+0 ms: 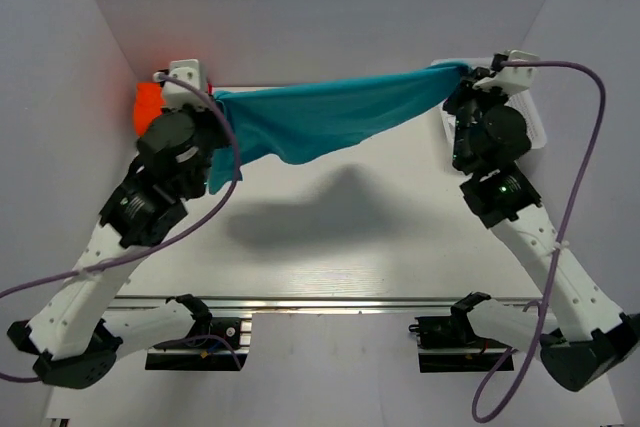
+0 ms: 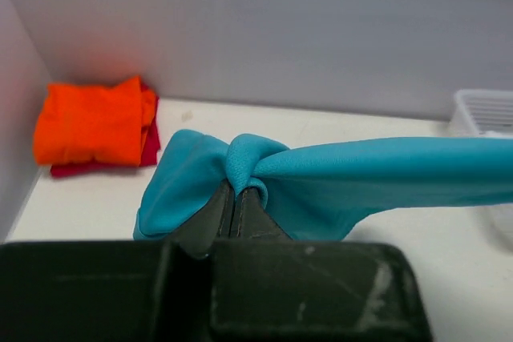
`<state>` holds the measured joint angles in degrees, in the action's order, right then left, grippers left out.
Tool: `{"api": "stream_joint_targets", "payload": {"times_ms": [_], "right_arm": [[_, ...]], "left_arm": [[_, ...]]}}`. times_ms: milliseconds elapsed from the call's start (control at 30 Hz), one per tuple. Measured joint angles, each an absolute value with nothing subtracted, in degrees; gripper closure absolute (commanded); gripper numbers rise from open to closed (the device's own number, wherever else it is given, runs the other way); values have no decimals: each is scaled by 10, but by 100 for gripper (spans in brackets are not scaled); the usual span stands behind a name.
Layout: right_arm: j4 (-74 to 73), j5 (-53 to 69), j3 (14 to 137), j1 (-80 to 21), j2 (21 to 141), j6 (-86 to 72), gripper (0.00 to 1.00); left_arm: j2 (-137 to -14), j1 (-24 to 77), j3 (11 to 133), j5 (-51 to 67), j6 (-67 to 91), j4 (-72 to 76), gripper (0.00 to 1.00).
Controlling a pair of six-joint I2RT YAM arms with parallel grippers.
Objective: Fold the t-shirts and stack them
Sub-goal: Flatten out the tshirt
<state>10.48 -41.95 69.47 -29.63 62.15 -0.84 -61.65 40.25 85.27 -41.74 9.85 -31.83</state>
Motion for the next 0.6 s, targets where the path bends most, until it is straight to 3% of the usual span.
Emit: {"api": "stream_joint_targets", "payload": {"times_ms": [333, 600], "right_arm": [[105, -344, 715, -297, 504, 34, 100], [150, -353, 659, -296, 515, 23, 100]], "left_arm": [[-479, 402, 835, -208, 21, -268, 100], [-553, 402, 781, -188, 31, -241, 100]]}}
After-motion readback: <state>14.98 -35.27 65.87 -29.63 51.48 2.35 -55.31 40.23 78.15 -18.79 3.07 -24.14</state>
